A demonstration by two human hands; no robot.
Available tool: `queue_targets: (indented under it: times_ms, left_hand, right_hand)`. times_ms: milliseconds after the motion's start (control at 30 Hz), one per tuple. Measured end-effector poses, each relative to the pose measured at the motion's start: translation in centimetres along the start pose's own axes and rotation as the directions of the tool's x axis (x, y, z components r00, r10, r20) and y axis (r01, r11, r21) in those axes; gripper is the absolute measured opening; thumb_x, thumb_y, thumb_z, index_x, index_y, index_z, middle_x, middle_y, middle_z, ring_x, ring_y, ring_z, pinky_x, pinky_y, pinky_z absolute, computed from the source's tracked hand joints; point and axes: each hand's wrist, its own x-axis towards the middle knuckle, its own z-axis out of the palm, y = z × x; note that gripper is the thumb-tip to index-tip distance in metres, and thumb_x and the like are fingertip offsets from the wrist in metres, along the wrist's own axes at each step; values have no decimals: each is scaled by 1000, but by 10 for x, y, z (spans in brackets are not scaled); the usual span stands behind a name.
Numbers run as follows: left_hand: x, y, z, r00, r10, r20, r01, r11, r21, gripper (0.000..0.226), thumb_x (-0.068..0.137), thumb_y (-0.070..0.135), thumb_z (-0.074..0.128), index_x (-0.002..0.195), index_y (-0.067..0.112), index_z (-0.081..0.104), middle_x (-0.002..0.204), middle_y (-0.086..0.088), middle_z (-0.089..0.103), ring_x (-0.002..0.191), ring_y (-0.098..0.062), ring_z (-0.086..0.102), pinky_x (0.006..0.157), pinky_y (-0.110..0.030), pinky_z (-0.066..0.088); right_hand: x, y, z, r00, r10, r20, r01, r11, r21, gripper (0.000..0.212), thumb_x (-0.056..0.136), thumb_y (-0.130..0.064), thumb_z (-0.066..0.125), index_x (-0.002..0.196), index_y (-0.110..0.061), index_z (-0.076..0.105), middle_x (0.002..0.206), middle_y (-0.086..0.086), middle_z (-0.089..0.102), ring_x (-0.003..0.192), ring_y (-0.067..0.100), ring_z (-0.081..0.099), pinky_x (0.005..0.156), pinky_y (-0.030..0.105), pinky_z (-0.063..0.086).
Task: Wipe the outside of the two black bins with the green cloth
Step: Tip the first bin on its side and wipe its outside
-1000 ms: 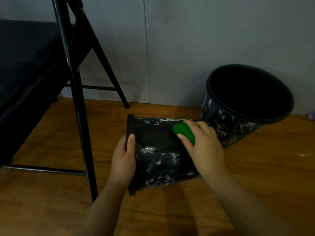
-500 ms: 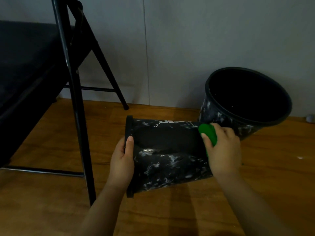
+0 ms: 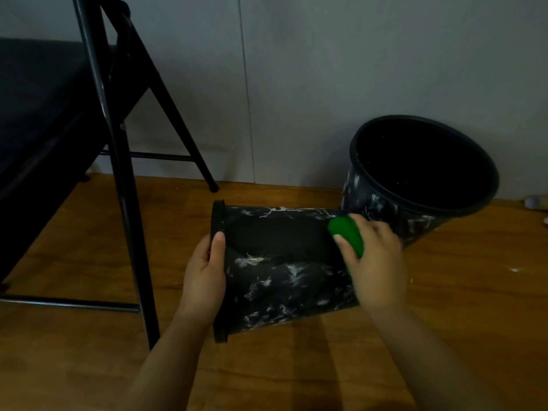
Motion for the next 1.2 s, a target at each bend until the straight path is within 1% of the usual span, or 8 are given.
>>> queue_targets:
  times_ms: [100, 267, 467, 600, 800, 1000, 1133, 1200]
  left_hand:
    - [1, -1, -1, 1000, -7, 11, 7, 1000, -1, 30, 103, 43, 36, 115, 29, 59, 104, 3, 67, 92, -9, 66, 68, -23, 48]
    - [3, 3, -2, 1000, 22, -10, -22, 1000, 14, 34, 99, 49, 38, 108, 27, 62, 98, 3, 68, 83, -5, 68, 65, -21, 49]
    - [-22, -19, -2, 999, 34, 24, -35, 999, 37, 28, 100, 40, 36, 105, 26, 60, 96, 0, 68, 82, 7, 66, 59, -9, 51]
    - [-12, -10, 1, 999, 39, 16, -40, 997, 61, 26, 102, 41, 34, 106, 30, 58, 102, 2, 67, 90, 0, 67, 64, -14, 51]
    - [-8, 6, -3, 998, 20, -53, -18, 999, 44, 27, 103, 45, 32, 95, 33, 56, 95, 3, 65, 85, -5, 63, 64, -20, 45]
    - [-7, 7, -6, 999, -10, -53, 12, 999, 40, 27, 103, 46, 32, 94, 35, 55, 96, 8, 64, 86, -3, 61, 65, -20, 44]
    - [2, 9, -8, 998, -26, -54, 30, 998, 62, 28, 103, 47, 32, 94, 34, 55, 96, 7, 63, 88, -4, 60, 65, -21, 43]
    - [5, 9, -9, 999, -32, -44, 35, 997, 73, 29, 103, 48, 32, 95, 33, 56, 97, 6, 64, 89, -7, 61, 65, -22, 44]
  right_hand:
    - [3, 15, 1, 988, 134, -75, -132, 991, 28, 53, 93, -49, 47, 138, -22, 47, 118, 6, 52, 105, 27, 52, 75, 36, 50]
    - [-1, 7, 3, 998, 35, -43, -36, 999, -11, 50, 94, -45, 51, 137, -21, 51, 119, 6, 53, 104, 26, 52, 75, 34, 48]
    - [8, 5, 8, 996, 77, -48, -76, 997, 33, 52, 93, -47, 50, 139, -22, 49, 119, 6, 52, 104, 26, 51, 74, 34, 48]
    - [-3, -1, 7, 991, 120, -59, -114, 988, 102, 51, 93, -46, 53, 139, -24, 48, 122, 3, 50, 108, 23, 50, 79, 32, 48]
    - [-19, -16, 4, 996, -91, 3, 89, 988, 128, 52, 91, -44, 55, 139, -28, 48, 122, -4, 48, 110, 14, 46, 81, 28, 48]
    - [-9, 1, 7, 990, 122, -75, -116, 990, 83, 53, 92, -48, 47, 139, -23, 46, 125, 4, 49, 110, 23, 50, 82, 35, 50]
    - [-25, -20, 11, 995, -95, 2, 94, 989, 110, 51, 90, -44, 55, 138, -29, 47, 123, -4, 46, 110, 13, 45, 81, 26, 46]
    - [-15, -14, 11, 997, -71, -1, 71, 993, 96, 52, 91, -45, 53, 140, -29, 46, 125, -3, 47, 111, 14, 45, 81, 26, 45]
